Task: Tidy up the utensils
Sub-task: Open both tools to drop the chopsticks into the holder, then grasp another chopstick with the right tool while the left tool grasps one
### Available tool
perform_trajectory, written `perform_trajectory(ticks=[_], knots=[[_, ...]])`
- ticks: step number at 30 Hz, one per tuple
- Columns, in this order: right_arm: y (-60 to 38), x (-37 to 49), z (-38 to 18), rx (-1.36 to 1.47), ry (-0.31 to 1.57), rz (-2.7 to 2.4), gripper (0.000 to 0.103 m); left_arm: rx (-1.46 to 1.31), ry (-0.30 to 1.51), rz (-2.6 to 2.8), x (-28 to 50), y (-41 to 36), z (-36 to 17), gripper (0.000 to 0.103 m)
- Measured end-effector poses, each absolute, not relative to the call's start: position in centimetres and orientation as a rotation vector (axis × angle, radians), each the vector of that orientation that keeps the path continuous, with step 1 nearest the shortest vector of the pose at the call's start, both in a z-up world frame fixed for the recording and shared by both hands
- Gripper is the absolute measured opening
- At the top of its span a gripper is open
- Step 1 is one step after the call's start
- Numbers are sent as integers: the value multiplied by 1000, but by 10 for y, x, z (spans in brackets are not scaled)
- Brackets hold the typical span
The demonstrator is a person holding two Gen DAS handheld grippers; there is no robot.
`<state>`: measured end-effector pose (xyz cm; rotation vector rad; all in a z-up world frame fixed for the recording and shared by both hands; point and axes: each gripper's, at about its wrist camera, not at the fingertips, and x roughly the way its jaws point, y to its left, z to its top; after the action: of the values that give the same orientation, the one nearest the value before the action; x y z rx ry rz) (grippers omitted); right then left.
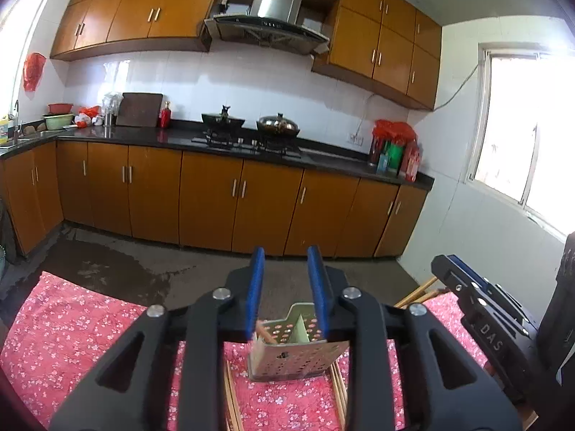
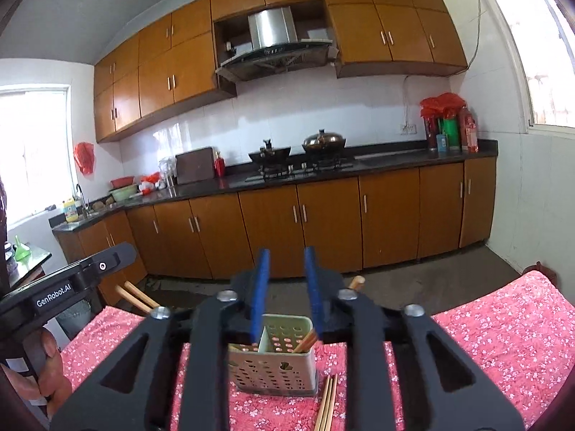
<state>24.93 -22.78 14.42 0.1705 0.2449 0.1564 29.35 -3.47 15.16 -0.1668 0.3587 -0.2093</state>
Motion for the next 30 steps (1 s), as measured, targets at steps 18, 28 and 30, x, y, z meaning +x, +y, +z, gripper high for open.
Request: perform_trajectory(ticks=[18, 28, 30], knots=[[-268, 206, -15, 249, 765, 95, 24, -157, 602, 29, 209, 55, 43, 38], [-231, 216, -75, 195, 932, 145, 17, -138, 784, -30, 209, 36, -33, 36], [-231, 218, -75, 149, 923, 101, 8, -143, 799, -46, 214, 30, -38, 37]])
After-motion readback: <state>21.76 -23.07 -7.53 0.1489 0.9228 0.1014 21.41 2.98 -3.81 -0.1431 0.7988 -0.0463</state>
